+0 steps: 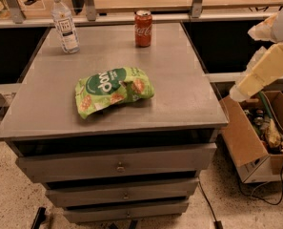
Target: Knock blue plastic bottle over
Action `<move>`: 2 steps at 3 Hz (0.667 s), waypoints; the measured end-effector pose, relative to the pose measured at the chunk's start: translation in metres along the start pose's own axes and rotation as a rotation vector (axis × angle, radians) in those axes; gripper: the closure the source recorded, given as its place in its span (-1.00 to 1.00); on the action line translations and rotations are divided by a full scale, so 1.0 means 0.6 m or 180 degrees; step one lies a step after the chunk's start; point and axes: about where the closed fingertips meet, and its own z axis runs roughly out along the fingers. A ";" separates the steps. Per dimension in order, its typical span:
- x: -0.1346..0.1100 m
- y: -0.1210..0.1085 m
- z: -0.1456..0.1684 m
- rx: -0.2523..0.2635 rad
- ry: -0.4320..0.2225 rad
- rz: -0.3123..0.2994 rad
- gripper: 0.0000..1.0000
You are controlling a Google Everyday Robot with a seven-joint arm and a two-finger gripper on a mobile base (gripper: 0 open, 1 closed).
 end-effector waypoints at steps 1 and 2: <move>-0.029 -0.003 0.008 0.0114 -0.0154 0.0243 -1.00; -0.061 -0.002 0.024 0.0171 -0.0274 0.0596 -1.00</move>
Offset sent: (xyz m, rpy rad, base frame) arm 0.0300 0.0531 0.0097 0.2159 0.0343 -0.3186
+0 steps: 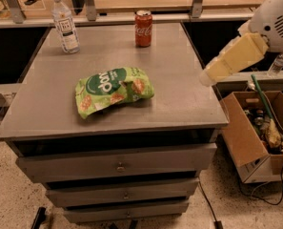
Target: Knock blue plastic bottle over
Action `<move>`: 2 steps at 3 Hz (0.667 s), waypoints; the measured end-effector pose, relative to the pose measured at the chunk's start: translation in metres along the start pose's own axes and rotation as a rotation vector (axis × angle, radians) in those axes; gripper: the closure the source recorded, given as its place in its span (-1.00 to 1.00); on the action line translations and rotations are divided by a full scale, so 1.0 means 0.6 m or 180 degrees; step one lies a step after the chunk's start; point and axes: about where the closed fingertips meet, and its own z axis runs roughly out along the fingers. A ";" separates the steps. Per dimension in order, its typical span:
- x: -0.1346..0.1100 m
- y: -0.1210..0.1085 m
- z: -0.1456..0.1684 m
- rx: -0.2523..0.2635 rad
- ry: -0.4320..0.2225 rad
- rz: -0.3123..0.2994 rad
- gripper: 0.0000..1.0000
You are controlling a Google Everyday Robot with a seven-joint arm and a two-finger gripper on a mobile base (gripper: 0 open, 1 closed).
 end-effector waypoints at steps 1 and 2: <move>-0.020 0.002 0.038 -0.0090 -0.0202 0.0399 -1.00; -0.038 -0.011 0.074 -0.0186 -0.0536 0.0663 -1.00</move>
Offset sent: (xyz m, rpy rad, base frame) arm 0.0645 0.0380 -0.0265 0.4193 -0.0050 -0.1632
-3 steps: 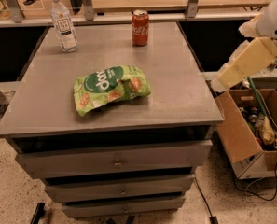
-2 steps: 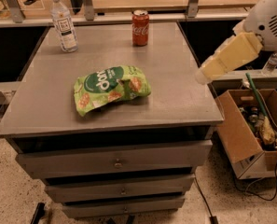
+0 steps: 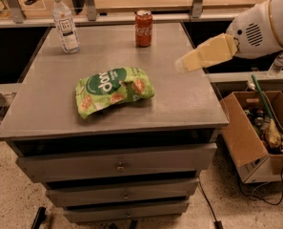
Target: Knock blue plastic bottle over
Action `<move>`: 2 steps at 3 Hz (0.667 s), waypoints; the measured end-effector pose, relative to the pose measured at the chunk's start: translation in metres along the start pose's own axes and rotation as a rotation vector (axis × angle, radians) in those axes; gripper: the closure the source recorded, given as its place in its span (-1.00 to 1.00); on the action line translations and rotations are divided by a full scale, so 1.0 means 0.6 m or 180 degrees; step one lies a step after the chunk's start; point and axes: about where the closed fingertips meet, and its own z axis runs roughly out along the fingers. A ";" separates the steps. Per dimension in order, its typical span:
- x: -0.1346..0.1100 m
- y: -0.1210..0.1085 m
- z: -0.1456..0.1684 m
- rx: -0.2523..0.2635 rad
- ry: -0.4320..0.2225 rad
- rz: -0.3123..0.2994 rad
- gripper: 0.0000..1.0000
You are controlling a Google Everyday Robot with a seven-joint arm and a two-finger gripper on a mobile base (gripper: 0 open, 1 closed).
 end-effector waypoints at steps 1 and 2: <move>-0.024 -0.023 0.024 -0.0075 -0.0370 0.0100 -1.00; -0.054 -0.030 0.040 -0.0254 -0.0665 -0.0063 -1.00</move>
Offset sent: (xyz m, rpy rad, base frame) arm 0.0648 0.0223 0.0187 0.2498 -0.2748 0.1798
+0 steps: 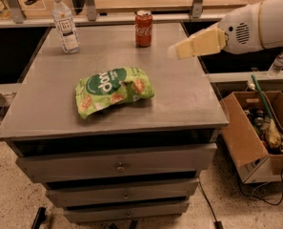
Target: Knock blue plastic bottle over
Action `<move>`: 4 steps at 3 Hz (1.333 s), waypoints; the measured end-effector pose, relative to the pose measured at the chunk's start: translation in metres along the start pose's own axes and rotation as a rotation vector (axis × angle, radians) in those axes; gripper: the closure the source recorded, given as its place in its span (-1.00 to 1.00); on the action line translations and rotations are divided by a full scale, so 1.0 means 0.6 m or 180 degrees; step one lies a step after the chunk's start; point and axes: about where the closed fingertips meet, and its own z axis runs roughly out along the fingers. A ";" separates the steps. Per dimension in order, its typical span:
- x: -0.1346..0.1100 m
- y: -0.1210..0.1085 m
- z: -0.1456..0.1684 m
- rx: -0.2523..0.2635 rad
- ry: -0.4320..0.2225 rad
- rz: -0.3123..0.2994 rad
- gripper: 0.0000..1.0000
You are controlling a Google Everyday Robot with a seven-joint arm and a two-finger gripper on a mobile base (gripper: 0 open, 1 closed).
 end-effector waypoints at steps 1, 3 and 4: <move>-0.022 0.007 0.032 -0.0290 -0.0198 -0.0431 -1.00; -0.014 0.009 0.066 -0.0332 -0.0274 -0.0397 -1.00; -0.005 0.010 0.130 -0.0367 -0.0331 -0.0347 -1.00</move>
Offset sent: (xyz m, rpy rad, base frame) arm 0.0101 0.0151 0.0029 0.0236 -0.0790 0.1011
